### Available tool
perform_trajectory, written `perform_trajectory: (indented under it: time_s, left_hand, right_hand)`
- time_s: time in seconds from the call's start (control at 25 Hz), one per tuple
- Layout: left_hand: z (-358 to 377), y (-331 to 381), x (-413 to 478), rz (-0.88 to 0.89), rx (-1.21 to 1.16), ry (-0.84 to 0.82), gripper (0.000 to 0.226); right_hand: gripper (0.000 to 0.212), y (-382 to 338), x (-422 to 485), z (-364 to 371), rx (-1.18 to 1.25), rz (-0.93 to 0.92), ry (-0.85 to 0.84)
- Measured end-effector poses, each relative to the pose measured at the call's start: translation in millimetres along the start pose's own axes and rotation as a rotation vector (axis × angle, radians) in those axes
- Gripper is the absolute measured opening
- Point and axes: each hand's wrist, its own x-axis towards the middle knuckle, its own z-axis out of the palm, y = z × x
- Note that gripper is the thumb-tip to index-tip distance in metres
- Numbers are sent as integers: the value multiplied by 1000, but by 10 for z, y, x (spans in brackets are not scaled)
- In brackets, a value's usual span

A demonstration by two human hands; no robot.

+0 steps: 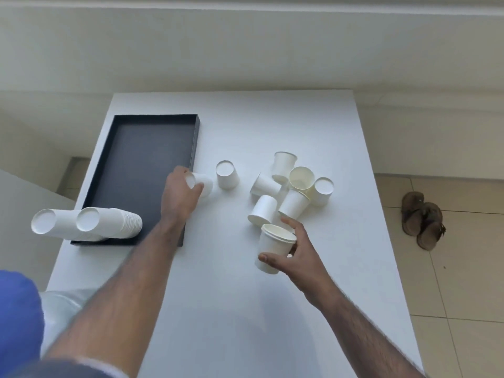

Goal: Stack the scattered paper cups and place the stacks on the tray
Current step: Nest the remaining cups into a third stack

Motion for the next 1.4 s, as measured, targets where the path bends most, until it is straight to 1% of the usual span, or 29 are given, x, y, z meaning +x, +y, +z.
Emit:
perform_trajectory:
  time_s: [0.08, 0.12, 0.2, 0.24, 0.28, 0.36, 0.48, 0.6, 0.72, 0.84, 0.88, 0.92, 1.0, 1.04, 1.12, 1.24, 1.32, 1.4]
  left_hand:
    - [-122, -66, -367, -111, -320, 115, 42]
    - [-164, -99, -590, -180, -523, 128, 34]
    - [-196, -115, -1025, -324, -878, 58, 20]
    - [-180, -97, -1201, -389, -995, 5, 21]
    - [-166, -64, -1338, -448, -1072, -48, 26]
    - [-129, 38, -1496, -534, -1148, -129, 37]
    - [-82, 204, -1550, -537, -1149, -215, 39]
    - [-7, 334, -1494, -515, -1120, -273, 40]
    - [88, 408, -1392, -534, -1072, -302, 42]
    - [201, 495, -1328, -567, -1097, -368, 45]
    - [241, 530, -1309, -568, -1110, -396, 47]
    - [277, 561, -1289, -566, -1119, -414, 48]
    - [330, 607, -1243, -565, -1120, -424, 47]
    - [346, 629, -1218, -566, -1110, -423, 46]
    - [386, 667, -1172, -554, -1070, -424, 43]
    - [430, 702, -1077, -510, -982, -427, 38]
    - [425, 725, -1012, -476, -881, -485, 45]
    - [431, 739, -961, -455, -800, -554, 54]
  right_hand:
    - [78, -100, 3, -1, 52, -37, 51]
    - [73, -155, 15, 25, 77, -60, 83]
    - [72, -271, 44, 117, 125, -98, 141]
    - [73, -335, 60, 175, 148, -118, 167]
    - [76, -398, 74, 240, 164, -143, 186]
    - [77, -487, 109, 357, 178, -197, 211]
    - [75, -519, 156, 510, 173, -241, 213]
    - [69, -474, 189, 596, 118, -214, 173]
    - [54, -417, 225, 539, 84, -224, 219]
    - [36, -369, 282, 471, 27, -263, 288]
    - [37, -369, 304, 458, 1, -285, 289]
    - [44, -383, 321, 440, -20, -306, 278]
    - [65, -423, 383, 388, -39, -318, 237]
    - [68, -440, 433, 361, -35, -294, 220]
    - [60, -465, 545, 298, -43, -226, 233]
    - [68, -555, 675, 185, -33, -125, 282]
    - [59, -602, 724, 112, -4, -100, 245]
    - [54, -624, 726, 68, -39, -83, 175]
